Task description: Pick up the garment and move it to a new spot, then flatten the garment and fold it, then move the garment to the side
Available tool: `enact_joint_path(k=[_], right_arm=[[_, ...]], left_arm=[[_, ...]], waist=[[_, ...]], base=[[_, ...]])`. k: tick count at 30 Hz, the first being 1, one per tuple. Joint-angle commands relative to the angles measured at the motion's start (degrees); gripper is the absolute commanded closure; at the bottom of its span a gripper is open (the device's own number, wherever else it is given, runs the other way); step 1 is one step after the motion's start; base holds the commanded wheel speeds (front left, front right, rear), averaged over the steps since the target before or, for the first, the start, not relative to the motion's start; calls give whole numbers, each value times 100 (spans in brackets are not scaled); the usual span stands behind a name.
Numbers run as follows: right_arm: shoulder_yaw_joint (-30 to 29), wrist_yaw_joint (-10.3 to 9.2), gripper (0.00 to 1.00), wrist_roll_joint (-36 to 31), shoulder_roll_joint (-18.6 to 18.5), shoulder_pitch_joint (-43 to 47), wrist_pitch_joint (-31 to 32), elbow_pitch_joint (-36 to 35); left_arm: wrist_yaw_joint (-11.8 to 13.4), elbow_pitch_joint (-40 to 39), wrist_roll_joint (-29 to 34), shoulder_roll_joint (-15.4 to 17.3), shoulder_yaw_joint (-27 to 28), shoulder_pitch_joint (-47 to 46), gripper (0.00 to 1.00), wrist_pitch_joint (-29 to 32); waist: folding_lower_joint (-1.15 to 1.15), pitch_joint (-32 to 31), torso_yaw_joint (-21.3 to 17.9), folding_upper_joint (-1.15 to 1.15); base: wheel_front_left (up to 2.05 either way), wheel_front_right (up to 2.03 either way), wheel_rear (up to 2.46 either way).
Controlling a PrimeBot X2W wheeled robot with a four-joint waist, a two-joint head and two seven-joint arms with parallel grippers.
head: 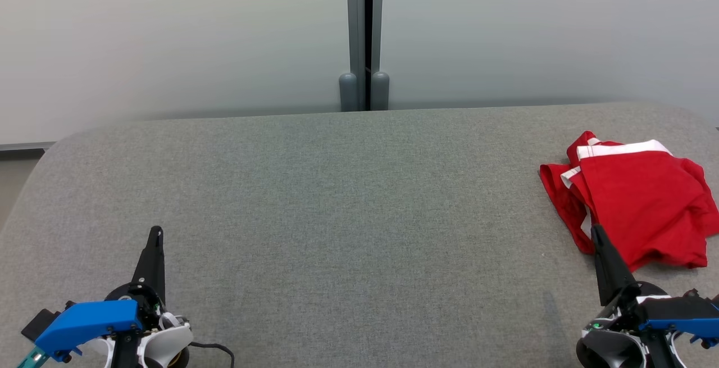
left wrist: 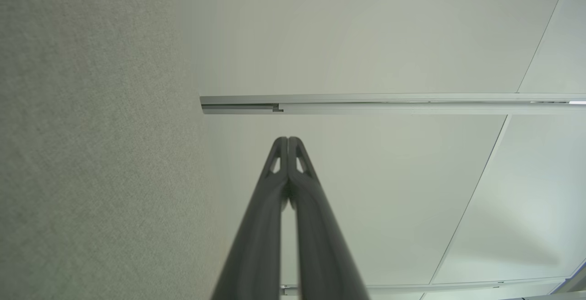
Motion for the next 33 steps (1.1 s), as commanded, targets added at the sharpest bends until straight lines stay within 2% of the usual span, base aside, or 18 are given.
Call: enact_joint_path(k=[1,33], right_arm=[[1,4,100,55,-37,-96,21,20],[2,4,100,53,-37,-90,20,19]], left_arm=[[-54,-31,-56,-20,24,-64,100,31],[-52,-31,-58,-18,20,-63,100,27]], waist=[[0,0,0,0],[0,0,0,0]], base=[[0,0,0],[0,0,0]])
